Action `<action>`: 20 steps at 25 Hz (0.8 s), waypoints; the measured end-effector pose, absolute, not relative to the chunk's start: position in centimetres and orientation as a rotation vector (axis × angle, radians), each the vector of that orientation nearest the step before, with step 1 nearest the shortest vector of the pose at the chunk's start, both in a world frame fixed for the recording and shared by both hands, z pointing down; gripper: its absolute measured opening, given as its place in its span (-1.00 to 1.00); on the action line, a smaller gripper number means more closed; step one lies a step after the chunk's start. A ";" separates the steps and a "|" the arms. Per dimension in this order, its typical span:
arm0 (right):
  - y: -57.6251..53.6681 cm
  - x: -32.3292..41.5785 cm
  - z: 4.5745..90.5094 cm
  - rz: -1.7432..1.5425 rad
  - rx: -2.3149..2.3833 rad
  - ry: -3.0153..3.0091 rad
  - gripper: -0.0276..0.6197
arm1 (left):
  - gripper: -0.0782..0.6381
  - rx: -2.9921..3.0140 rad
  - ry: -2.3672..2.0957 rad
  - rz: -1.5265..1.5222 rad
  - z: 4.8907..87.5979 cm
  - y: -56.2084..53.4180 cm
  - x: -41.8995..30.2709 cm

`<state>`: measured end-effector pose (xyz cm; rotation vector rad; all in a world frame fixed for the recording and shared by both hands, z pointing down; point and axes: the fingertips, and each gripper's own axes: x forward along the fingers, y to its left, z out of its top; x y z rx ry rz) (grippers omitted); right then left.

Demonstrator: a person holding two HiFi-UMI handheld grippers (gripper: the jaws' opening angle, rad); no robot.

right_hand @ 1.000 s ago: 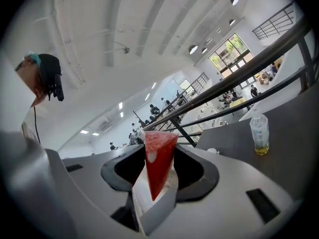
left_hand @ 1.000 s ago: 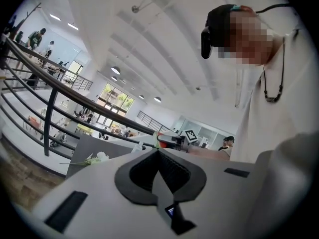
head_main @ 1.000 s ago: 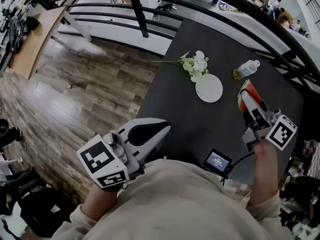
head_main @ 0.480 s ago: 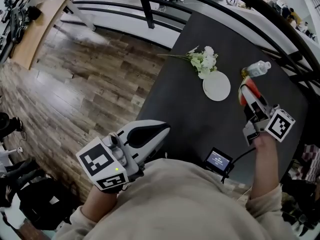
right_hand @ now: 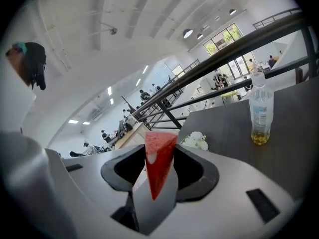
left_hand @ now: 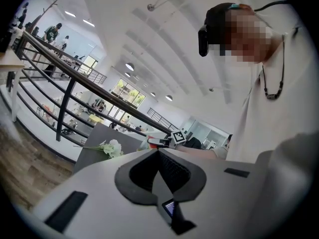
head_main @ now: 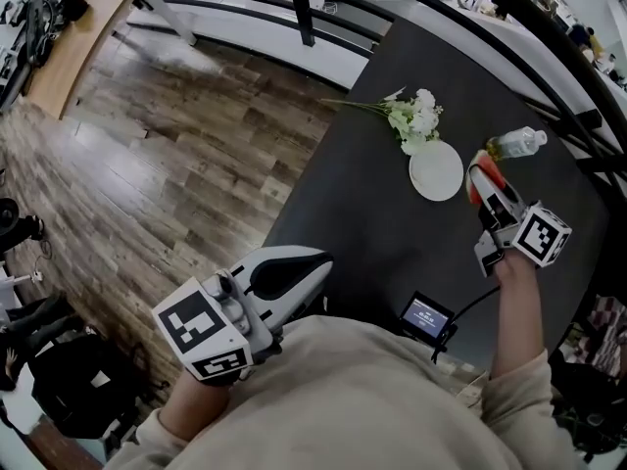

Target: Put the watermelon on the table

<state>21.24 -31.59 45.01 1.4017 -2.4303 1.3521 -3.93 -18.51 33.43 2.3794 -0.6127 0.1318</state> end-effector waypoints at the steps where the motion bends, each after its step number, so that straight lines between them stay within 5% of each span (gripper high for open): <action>1: -31.6 21.3 45.9 1.356 1.402 -2.403 -0.32 | -0.77 2.375 -0.616 0.133 33.4 -18.4 -4.0; 20: -34.6 22.2 60.7 1.248 1.303 -2.040 -0.32 | -0.77 2.315 -0.689 0.110 34.6 -18.5 -5.9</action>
